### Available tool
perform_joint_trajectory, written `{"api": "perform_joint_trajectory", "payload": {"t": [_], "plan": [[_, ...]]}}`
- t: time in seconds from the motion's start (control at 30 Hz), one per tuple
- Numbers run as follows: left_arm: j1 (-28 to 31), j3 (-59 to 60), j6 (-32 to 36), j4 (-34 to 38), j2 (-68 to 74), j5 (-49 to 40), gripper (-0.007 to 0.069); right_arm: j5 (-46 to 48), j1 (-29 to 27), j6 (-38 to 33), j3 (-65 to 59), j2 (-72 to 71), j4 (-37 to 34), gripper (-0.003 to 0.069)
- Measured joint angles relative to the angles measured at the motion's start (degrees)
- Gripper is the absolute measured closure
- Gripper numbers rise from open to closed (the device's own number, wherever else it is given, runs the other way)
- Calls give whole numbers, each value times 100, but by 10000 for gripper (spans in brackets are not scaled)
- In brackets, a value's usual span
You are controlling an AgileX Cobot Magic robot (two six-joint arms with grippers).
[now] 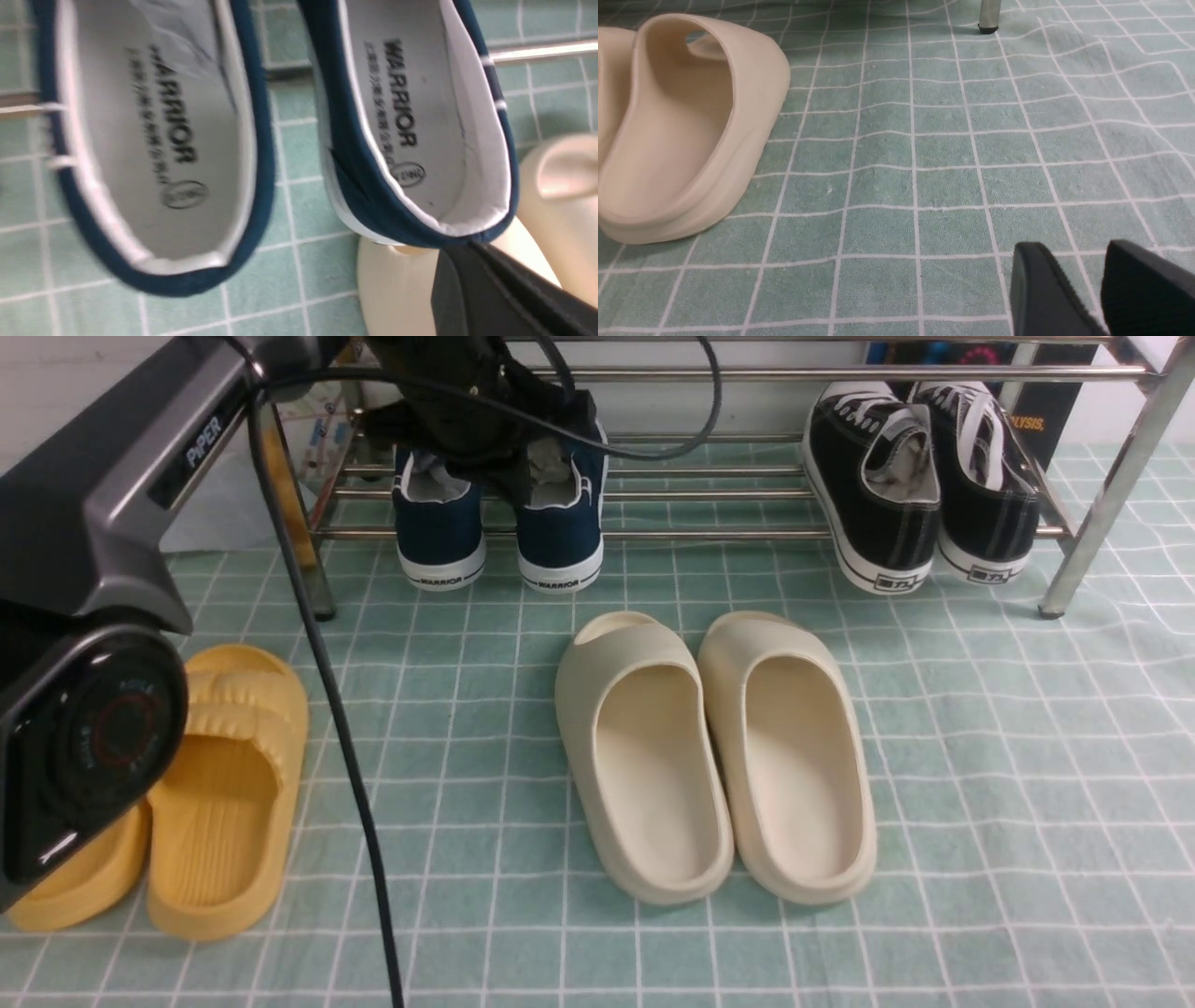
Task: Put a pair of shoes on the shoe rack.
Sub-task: Use the left arm to put a shoe into the shoe rack
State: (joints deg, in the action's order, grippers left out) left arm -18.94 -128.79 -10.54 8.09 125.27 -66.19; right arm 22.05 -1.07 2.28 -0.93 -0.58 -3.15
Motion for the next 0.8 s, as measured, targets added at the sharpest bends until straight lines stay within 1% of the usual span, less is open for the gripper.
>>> {"api": "perform_joint_trajectory", "payload": {"t": [0.07, 0.2, 0.27, 0.3, 0.33, 0.47, 0.57, 0.6, 0.63, 0.77, 0.8], "plan": [[-100, 229, 25, 8, 0, 207, 638, 0, 0, 0, 0, 0, 0, 419], [-350, 541, 19, -199, -54, 448, 638, 0, 0, 0, 0, 0, 0, 419], [-601, 910, -2, -507, -256, 593, 638, 0, 0, 0, 0, 0, 0, 419], [-619, 947, -8, -507, -278, 593, 638, 0, 0, 0, 0, 0, 0, 419], [-734, 1281, -83, -706, -519, 681, 638, 0, 0, 0, 0, 0, 0, 419], [-717, 2244, -297, -1055, -1430, 1067, 638, 0, 0, 0, 0, 0, 0, 419], [-599, 3083, -487, -1246, -2271, 1647, 638, 0, 0, 0, 0, 0, 0, 419], [-584, 3183, -506, -1260, -2433, 1739, 638, 0, 0, 0, 0, 0, 0, 419], [-546, 3540, -573, -1287, -2807, 2046, 638, 0, 0, 0, 0, 0, 0, 419], [-546, 4123, -641, -1259, -3289, 2198, 638, 0, 0, 0, 0, 0, 0, 419], [-546, 4463, -645, -1220, -3433, 2249, 638, 0, 0, 0, 0, 0, 0, 419]]}}
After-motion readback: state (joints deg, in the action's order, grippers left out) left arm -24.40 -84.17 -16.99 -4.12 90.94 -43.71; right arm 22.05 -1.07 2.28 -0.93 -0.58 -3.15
